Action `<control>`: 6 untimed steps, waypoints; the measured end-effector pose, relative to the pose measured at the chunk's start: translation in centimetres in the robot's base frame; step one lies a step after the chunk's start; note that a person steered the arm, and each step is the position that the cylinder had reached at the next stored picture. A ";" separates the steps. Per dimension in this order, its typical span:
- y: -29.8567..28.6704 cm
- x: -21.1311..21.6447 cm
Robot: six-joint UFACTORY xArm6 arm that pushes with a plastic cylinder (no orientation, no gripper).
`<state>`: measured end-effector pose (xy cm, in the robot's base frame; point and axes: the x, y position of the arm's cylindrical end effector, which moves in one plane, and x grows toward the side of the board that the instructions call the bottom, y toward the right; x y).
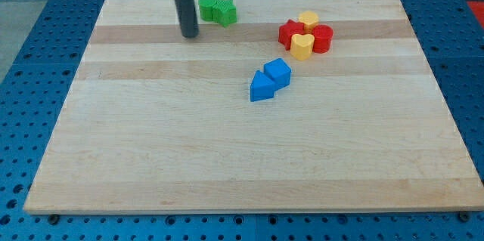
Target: Push the green blocks towards the blue blocks
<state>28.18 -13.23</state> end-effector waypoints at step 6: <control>3.2 -8.1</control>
<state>20.06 -9.99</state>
